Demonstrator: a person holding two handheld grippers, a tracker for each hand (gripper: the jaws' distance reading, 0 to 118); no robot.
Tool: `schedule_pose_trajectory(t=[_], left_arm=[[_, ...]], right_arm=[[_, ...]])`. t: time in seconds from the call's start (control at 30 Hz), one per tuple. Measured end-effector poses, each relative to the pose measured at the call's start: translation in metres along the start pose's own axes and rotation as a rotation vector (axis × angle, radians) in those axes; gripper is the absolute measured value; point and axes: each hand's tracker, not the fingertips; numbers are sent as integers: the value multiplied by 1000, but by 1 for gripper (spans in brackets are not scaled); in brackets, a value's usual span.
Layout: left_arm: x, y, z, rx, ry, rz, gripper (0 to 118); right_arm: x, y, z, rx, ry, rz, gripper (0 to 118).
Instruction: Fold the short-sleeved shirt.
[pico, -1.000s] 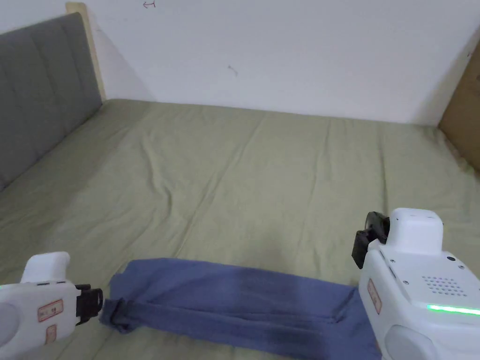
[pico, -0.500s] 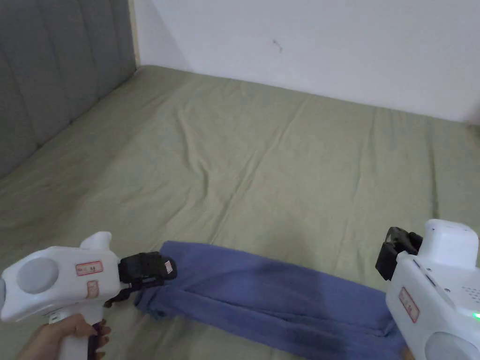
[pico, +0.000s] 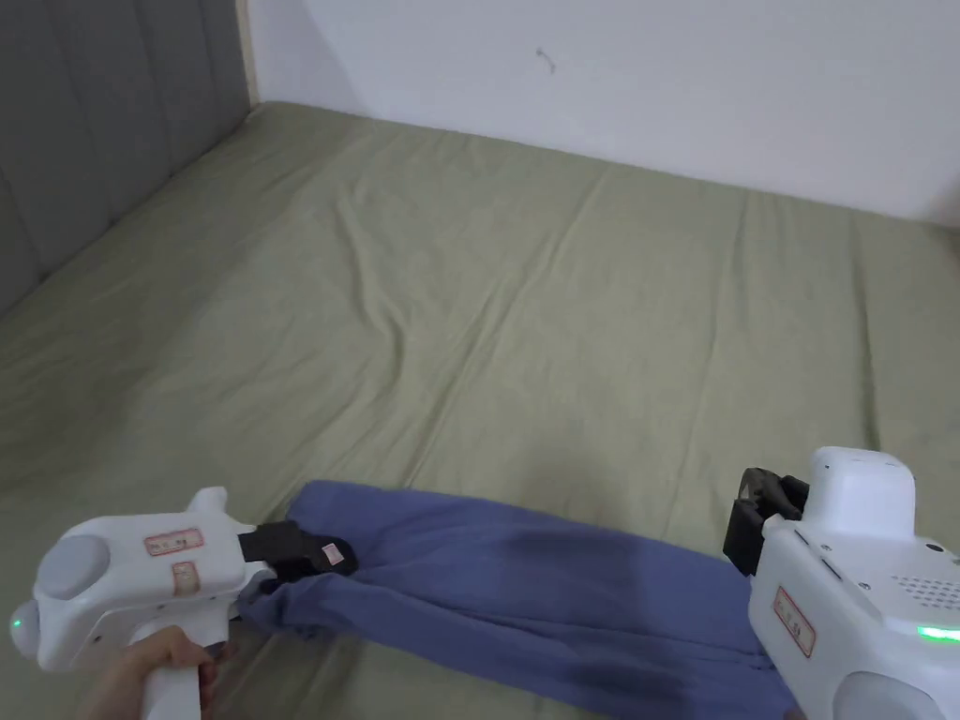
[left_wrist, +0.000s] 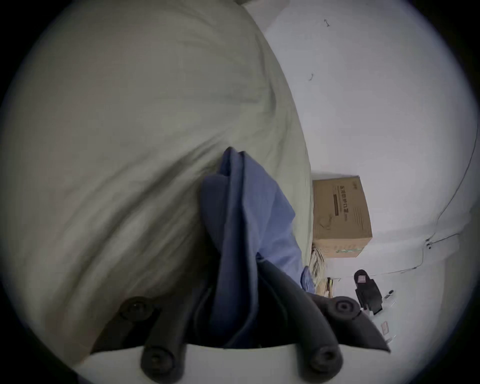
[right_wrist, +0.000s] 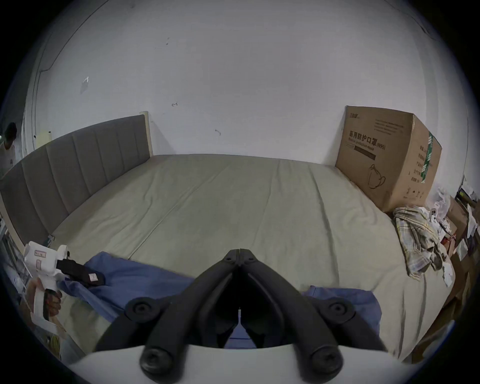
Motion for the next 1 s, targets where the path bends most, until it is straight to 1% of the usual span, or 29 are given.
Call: schedule_pose_trajectory(t=[0.07, 0.1, 0.13, 0.2, 0.27, 0.33, 0.4, 0.5, 0.57, 0.63, 0.67, 0.83, 0.9, 0.97, 1.0], left_arm=[[4, 7, 10, 1, 12, -7, 7], [8, 8, 13, 6, 21, -25, 7], [13, 9, 16, 6, 57, -53, 7], [19, 9, 28, 20, 108, -107, 7], [18, 12, 43, 37, 103, -95, 7], [12, 15, 58, 104, 102, -52, 7], [14, 15, 66, 112, 130, -45, 7], [31, 7, 67, 102, 168, -100, 7], [51, 1, 67, 130, 209, -151, 7], [75, -4, 68, 153, 232, -161, 7], [90, -9, 67, 172, 233, -190, 7], [175, -46, 48, 194, 250, -419, 7], [203, -66, 31, 179, 242, -474, 7], [223, -88, 4, 121, 209, -525, 7], [231, -99, -10, 91, 201, -547, 7]], right_arm=[[4, 1, -2, -14, 2, -3, 0], [7, 2, -2, -20, 6, -18, 0], [10, 2, -1, -19, 12, -34, 0], [15, 2, 2, -22, 8, -40, 0], [21, 2, 4, -20, 4, -36, 0], [27, 1, 8, -20, 8, -40, 0], [33, -1, 11, -20, 8, -49, 0], [40, -5, 13, -25, 1, -54, 0], [47, -7, 16, -28, 2, -69, 0], [54, -10, 18, -28, -1, -82, 0], [59, -10, 20, -29, -3, -88, 0], [81, -13, 25, -44, -10, -119, 0], [91, -14, 28, -39, -19, -143, 0], [102, -16, 33, -29, -19, -179, 0], [107, -17, 35, -29, -19, -184, 0]])
